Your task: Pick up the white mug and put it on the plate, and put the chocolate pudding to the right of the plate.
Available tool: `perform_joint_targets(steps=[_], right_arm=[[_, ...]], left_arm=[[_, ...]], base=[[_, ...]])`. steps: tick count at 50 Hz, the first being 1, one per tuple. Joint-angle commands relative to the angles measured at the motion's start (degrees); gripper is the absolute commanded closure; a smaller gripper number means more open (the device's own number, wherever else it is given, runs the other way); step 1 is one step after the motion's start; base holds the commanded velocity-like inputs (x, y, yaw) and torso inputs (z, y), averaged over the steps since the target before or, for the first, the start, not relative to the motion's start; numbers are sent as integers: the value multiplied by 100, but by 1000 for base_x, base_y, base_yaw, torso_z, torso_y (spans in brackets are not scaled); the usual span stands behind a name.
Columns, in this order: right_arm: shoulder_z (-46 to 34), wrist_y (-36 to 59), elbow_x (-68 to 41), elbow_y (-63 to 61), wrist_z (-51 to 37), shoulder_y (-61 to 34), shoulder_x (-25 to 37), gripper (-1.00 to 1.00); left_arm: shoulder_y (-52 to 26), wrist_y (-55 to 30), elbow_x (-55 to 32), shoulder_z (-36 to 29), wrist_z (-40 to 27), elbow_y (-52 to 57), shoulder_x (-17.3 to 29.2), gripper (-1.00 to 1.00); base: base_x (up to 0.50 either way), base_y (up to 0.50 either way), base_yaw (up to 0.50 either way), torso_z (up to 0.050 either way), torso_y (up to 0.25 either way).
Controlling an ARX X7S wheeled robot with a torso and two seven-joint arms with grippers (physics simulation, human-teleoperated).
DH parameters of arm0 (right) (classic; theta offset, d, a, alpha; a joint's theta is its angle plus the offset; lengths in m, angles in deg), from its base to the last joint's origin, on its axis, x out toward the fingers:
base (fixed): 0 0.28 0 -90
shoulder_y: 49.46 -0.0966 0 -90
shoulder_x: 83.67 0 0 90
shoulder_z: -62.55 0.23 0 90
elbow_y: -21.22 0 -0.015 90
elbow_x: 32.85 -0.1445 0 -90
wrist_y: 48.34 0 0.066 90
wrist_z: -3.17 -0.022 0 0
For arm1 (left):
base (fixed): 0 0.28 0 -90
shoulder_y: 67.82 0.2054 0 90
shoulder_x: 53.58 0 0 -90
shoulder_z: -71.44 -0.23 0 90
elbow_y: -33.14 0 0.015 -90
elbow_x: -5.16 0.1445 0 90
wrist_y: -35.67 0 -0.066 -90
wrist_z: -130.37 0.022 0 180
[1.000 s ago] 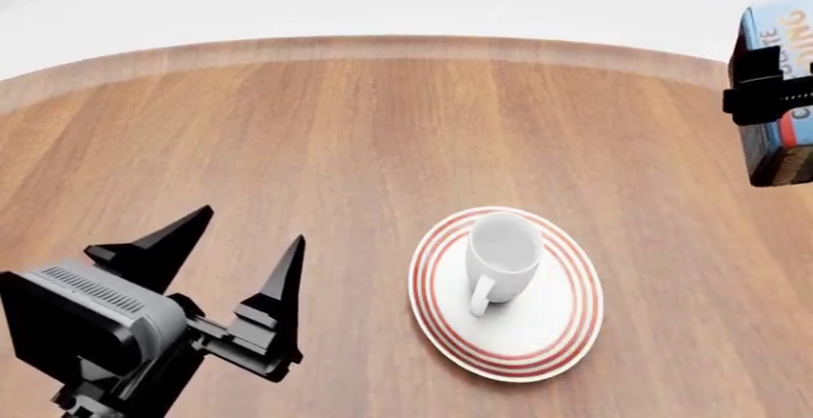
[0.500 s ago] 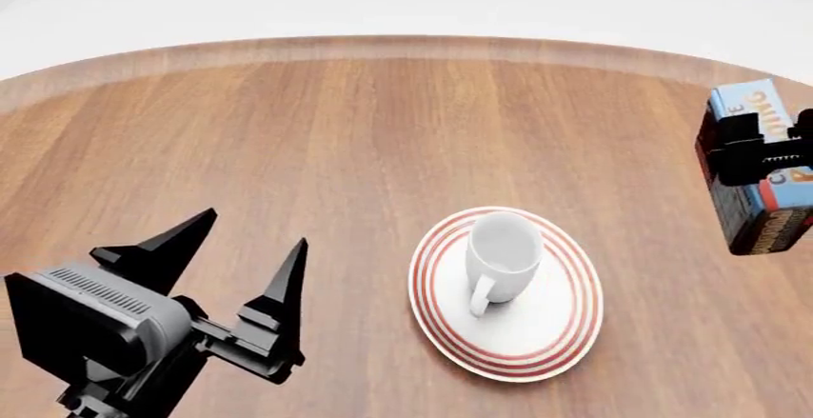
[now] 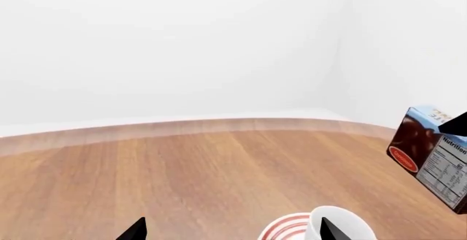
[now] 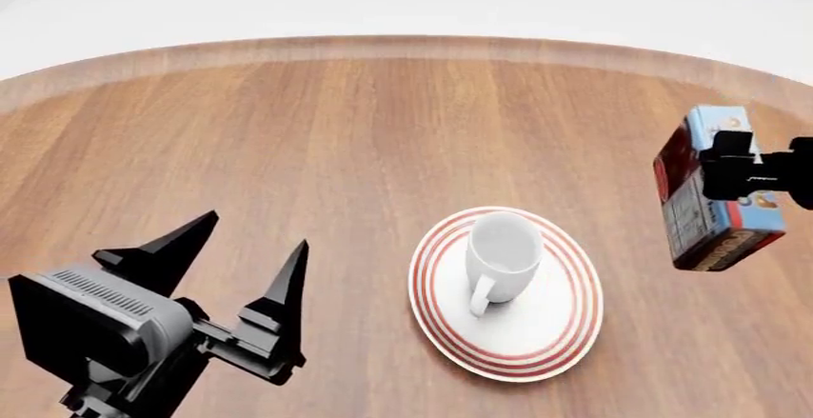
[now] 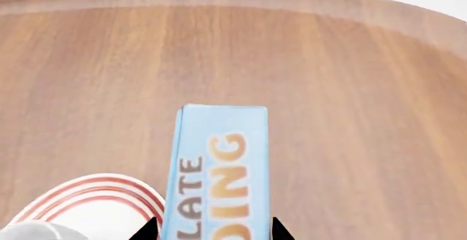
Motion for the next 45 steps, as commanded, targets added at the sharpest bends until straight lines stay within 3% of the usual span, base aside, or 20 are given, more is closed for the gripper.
perform_joint_targets(steps=[1,45], right_arm=[[202,-292,-8,82,388,357,-3,100],[-80,-474,457,447,383,1059,-196,100]], left_arm=[[10,44,-43,186,176,-52,-134,-100],[-59,-11,51,42,214,-126,-245,-100]], base=[[0,0,0,0,0],[0,0,0,0,0]])
